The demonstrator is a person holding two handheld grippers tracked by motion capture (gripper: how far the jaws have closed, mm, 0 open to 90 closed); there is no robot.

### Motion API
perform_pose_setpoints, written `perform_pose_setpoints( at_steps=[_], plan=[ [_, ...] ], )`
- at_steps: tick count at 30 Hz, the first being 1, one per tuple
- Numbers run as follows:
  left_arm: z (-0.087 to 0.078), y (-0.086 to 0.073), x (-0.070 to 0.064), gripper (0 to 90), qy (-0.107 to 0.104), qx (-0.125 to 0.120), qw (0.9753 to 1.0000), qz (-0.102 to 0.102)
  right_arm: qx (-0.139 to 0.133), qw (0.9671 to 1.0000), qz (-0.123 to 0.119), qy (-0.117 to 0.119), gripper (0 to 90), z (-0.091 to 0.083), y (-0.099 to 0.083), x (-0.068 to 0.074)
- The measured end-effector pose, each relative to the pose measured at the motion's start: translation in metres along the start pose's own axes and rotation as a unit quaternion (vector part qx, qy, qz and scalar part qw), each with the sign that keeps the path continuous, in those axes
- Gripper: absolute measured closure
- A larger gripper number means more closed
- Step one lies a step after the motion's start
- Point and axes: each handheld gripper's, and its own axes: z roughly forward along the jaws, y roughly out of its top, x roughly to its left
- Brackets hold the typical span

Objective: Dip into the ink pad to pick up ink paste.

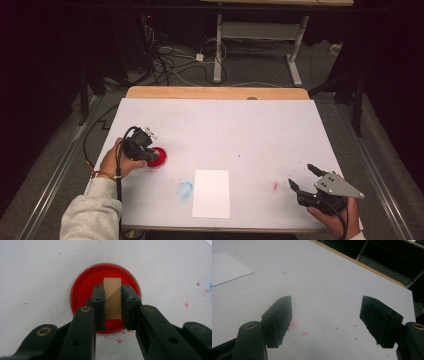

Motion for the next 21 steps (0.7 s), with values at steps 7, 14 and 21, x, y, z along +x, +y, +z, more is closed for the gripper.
perform_pose_setpoints(
  at_steps=[7,14,21],
  plan=[
    [0.0017,-0.0001,-0.0002,73.7,0.002,0.0,1.0,-0.005,0.002,1.0,0.001,0.0,26.6,-0.0014,-0.001,-0.0005],
    [0.0033,0.0022,-0.0041,73.9,0.014,0.009,0.9999,-0.004,0.001,1.0,0.0,0.0,26.5,-0.0018,-0.0015,-0.0009],
    [0.0044,0.0017,-0.0074,73.9,0.023,0.007,0.9997,-0.006,0.002,1.0,-0.001,0.002,26.5,-0.0005,-0.0006,0.0005]
  ],
)
